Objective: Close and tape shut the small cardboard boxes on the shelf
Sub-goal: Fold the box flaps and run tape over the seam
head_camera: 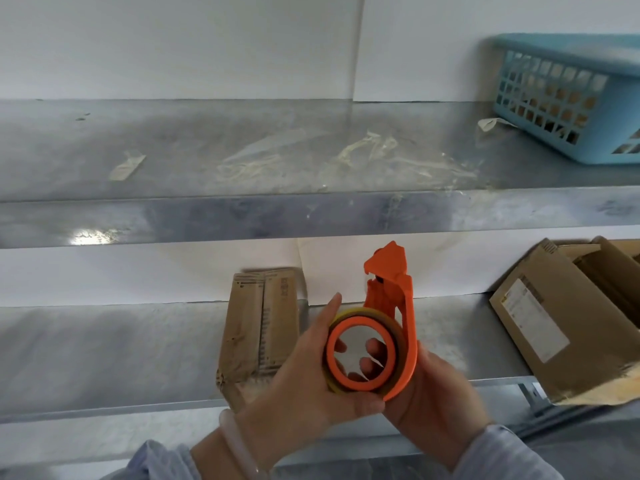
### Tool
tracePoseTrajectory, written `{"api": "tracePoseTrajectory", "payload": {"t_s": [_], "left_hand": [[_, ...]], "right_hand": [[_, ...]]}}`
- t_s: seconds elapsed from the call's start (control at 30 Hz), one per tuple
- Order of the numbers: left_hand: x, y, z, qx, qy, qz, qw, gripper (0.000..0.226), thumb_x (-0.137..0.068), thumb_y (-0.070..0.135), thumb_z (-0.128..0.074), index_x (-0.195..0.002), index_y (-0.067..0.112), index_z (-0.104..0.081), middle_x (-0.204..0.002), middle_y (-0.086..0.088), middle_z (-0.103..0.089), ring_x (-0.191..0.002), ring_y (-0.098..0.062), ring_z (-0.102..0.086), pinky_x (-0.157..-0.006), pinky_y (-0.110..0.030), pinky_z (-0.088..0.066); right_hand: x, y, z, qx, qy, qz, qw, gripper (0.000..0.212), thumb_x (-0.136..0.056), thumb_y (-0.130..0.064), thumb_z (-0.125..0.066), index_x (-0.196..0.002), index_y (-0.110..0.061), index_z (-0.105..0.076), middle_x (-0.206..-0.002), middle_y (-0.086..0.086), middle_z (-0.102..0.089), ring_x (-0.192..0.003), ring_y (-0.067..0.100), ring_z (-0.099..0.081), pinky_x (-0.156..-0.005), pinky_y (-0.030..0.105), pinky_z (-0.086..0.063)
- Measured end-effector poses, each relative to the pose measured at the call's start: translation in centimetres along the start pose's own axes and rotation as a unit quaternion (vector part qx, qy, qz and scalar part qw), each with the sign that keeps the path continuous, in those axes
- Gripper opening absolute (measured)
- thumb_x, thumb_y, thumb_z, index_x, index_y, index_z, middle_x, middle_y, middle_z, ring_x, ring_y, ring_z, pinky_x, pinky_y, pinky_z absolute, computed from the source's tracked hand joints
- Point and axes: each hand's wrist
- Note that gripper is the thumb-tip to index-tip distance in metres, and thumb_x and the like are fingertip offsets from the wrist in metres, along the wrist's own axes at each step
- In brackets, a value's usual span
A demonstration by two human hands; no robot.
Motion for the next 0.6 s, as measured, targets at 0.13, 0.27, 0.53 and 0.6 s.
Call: {"api": "tracePoseTrajectory", "payload": {"t_s": [0.13,0.27,0.53,0.6], "left_hand": [[0.0,0.1,0.2,0.029,-0.006,0.004,1.000,0.117,-0.058,0.048,-0.090,-0.148,0.037,-0.015,-0.129,0.025,-0.052,-0.129,-0.006,-0.049,-0.110,-0.033,-0.041],[0.2,0.2,-0.4,0.049,0.017,0.016,0.999,0.099,-0.060,0.047,-0.089,-0.139,0.044,-0.030,-0.127,0.022,-0.055,-0.123,-0.008,-0.053,-0.101,-0.038,-0.049],[0.4,0.8,-1.1,0.135,0.018,0.093,0.986,0.104,-0.056,0.056,-0.086,-0.138,0.045,-0.024,-0.102,0.023,-0.064,-0.091,-0.017,-0.069,-0.057,-0.031,-0.055],[0.5,1.0,-1.4,0.150,0.020,0.099,0.984,0.110,-0.053,0.059,-0.086,-0.141,0.041,-0.022,-0.112,0.022,-0.061,-0.092,-0.014,-0.069,-0.057,-0.028,-0.054]], "right_hand": [[-0.2,0.4,-1.6,0.000,-0.027,0.018,0.999,0.049,-0.107,-0.025,-0.034,-0.145,0.005,-0.035,-0.142,0.030,-0.046,-0.129,0.040,-0.050,-0.108,0.049,-0.039],[-0.2,1.1,-3.0,0.014,0.033,0.055,0.998,0.081,-0.021,-0.030,-0.103,-0.095,-0.005,-0.079,-0.091,0.016,-0.074,-0.067,0.023,-0.073,-0.055,0.035,-0.059],[-0.1,0.9,-5.9,-0.014,0.042,0.060,0.997,0.068,-0.062,-0.029,-0.089,-0.121,-0.009,-0.063,-0.089,0.014,-0.071,-0.064,0.025,-0.071,-0.058,0.044,-0.060],[-0.2,1.1,-5.8,0.000,0.077,0.074,0.994,0.091,-0.037,-0.030,-0.100,-0.120,-0.017,-0.064,-0.096,0.013,-0.071,-0.066,0.024,-0.070,-0.057,0.043,-0.059]]}}
Point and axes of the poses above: each hand's wrist, its own x-axis away from the middle knuckle, its own z-axis out of the back of the hand, y = z × x
